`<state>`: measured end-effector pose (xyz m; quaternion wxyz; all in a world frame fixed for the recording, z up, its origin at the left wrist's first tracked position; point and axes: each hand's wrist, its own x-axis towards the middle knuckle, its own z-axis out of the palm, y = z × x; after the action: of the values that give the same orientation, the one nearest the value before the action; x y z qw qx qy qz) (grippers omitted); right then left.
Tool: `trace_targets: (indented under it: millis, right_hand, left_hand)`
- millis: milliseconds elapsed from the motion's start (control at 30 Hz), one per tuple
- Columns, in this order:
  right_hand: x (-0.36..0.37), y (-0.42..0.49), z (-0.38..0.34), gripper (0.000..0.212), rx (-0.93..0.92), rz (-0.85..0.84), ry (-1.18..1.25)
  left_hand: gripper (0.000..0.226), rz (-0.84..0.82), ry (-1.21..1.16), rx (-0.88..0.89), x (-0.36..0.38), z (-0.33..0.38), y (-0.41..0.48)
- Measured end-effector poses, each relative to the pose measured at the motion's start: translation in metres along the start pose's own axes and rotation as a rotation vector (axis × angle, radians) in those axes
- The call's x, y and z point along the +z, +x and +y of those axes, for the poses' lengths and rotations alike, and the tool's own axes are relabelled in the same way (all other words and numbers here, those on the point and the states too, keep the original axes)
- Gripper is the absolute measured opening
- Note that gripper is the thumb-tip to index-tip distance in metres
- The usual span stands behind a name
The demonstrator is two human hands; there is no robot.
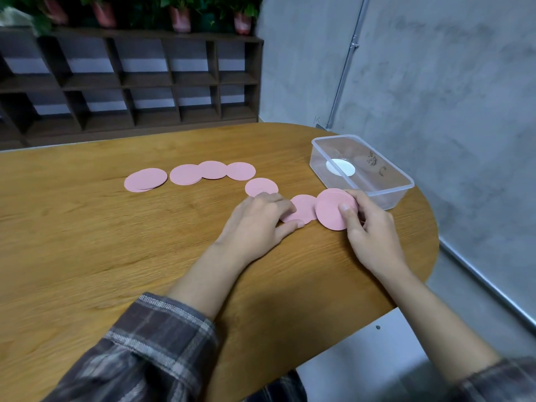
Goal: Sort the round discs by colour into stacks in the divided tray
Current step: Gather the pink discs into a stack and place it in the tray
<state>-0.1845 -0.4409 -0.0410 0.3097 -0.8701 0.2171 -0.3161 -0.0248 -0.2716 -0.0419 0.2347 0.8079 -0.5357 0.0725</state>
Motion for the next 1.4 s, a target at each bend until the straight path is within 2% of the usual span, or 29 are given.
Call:
trace_targets:
  millis: [100, 200, 333, 433, 600, 733, 867, 967, 1100, 1200, 1400]
  right_hand:
    - [-0.001, -0.002, -0.003, 0.024, -0.011, 0.02, -0.001]
    - [-0.001, -0.002, -0.005, 0.024, -0.02, 0.033, 0.004]
    - [-0.001, -0.003, -0.008, 0.025, -0.035, 0.022, 0.012]
    - [-0.001, -0.004, -0.012, 0.027, -0.046, -0.014, 0.023]
    - [-0.001, -0.004, -0.013, 0.033, -0.068, -0.095, 0.062]
    - [0.0, -0.004, -0.012, 0.031, -0.067, -0.129, 0.09]
    - [0.001, -0.004, -0.014, 0.027, -0.097, -0.152, 0.065]
    - [0.002, -0.004, -0.013, 0.03, -0.102, -0.114, 0.017]
    - [0.002, -0.003, -0.01, 0.026, -0.041, -0.027, -0.033]
    - [0.002, -0.002, -0.01, 0.024, -0.021, -0.007, -0.054]
    - [0.002, -0.002, -0.01, 0.025, -0.014, -0.014, -0.057]
  left_hand:
    - [0.04, 0.04, -0.012, 0.034, -0.002, -0.004, -0.007]
    - [0.046, 0.163, -0.036, 0.0, -0.004, -0.006, -0.009]
    - [0.032, 0.292, -0.146, -0.044, -0.003, -0.002, -0.01]
    - [0.022, 0.325, -0.29, -0.077, 0.0, 0.002, -0.008]
    - [0.008, 0.262, -0.445, -0.11, 0.003, 0.014, -0.006]
    - [0.023, 0.235, -0.481, -0.175, 0.007, 0.022, -0.001]
    - [0.025, 0.218, -0.474, -0.197, 0.011, 0.022, 0.005]
    - [0.034, 0.198, -0.337, -0.156, 0.011, 0.018, 0.005]
    - [0.053, 0.032, -0.154, -0.052, 0.011, 0.011, 0.003]
    - [0.051, -0.029, -0.052, -0.025, 0.012, 0.011, 0.002]
    - [0.039, 0.039, -0.09, -0.166, 0.004, 0.012, -0.005]
